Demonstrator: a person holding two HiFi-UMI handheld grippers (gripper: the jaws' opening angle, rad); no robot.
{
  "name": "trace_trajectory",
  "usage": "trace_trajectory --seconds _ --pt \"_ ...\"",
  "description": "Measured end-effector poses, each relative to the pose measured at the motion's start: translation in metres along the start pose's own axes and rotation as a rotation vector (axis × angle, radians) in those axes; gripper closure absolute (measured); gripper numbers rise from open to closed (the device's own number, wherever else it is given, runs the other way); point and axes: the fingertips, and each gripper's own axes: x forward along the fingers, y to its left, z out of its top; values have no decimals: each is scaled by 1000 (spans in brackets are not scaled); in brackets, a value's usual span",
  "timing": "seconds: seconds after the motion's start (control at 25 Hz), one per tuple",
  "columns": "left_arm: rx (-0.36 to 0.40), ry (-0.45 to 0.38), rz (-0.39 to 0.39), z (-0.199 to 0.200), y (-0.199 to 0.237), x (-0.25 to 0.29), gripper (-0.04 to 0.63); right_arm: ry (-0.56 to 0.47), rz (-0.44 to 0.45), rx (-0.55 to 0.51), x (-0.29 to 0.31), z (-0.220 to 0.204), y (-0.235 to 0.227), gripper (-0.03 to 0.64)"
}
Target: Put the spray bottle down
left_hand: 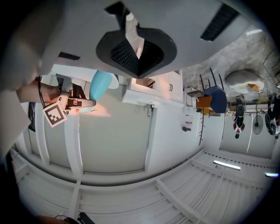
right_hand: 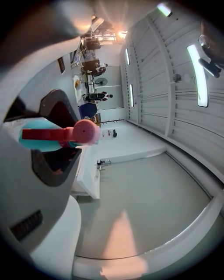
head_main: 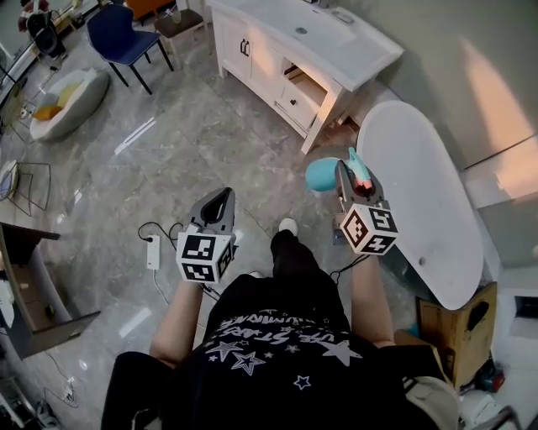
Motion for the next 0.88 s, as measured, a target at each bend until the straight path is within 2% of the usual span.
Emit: trace_trajectory --seconds 0.2,0.36,0.64,0.88 --pt "-15 23 12 3 18 40 580 34 -15 14 44 -14 -26 468" --pt "-9 27 47 16 43 87 580 40 -2 29 104 -11 -51 468" --pt "-11 31 99 65 71 202 580 44 45 41 232 25 -107 468" --pt "-7 58 89 109 72 306 580 39 76 22 328 59 -164 468"
